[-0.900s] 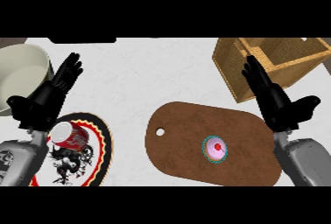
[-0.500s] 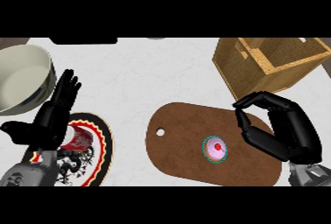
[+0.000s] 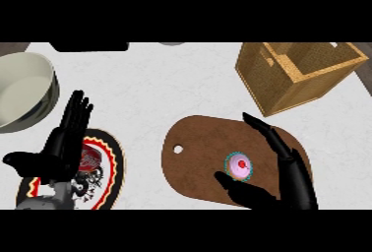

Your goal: Pick the cupcake from the cutting board and place it in the basket

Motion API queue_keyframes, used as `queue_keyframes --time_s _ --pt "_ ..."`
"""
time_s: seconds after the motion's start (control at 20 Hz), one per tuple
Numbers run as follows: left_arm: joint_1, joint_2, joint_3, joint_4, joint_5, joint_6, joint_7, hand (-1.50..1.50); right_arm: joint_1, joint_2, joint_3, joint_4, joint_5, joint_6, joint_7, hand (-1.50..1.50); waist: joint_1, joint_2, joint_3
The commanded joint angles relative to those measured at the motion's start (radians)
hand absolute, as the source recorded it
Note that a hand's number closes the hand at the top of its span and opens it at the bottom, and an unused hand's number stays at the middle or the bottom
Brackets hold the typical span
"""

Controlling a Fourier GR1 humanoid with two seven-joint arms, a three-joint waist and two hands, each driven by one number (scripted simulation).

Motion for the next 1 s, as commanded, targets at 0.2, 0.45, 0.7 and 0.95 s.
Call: queue_keyframes --time_s 0.2,0.45,0.7,0.95 --pt "0.049 -0.011 0.018 -0.014 -0.002 0.030 -0.007 0.00 0.040 -0.211 -0.102 -0.063 0.324 0.126 0.443 -1.50 -0.046 -0.008 -0.009" --pt "0.043 -0.007 0.010 -0.017 -0.001 0.014 -0.008 0.00 0.032 -0.343 -0.055 -0.219 0.306 0.438 0.683 -1.50 -0.037 -0.003 -0.008" --pt "0.034 -0.011 -0.004 -0.036 0.000 0.002 -0.010 0.00 -0.066 -0.320 -0.018 -0.431 0.167 0.666 0.951 -1.50 0.015 0.009 -0.004" --pt "0.044 -0.030 -0.029 -0.029 -0.023 0.004 -0.040 0.00 -0.152 -0.289 -0.039 -0.510 0.072 0.750 1.147 -1.50 0.027 0.014 -0.001"
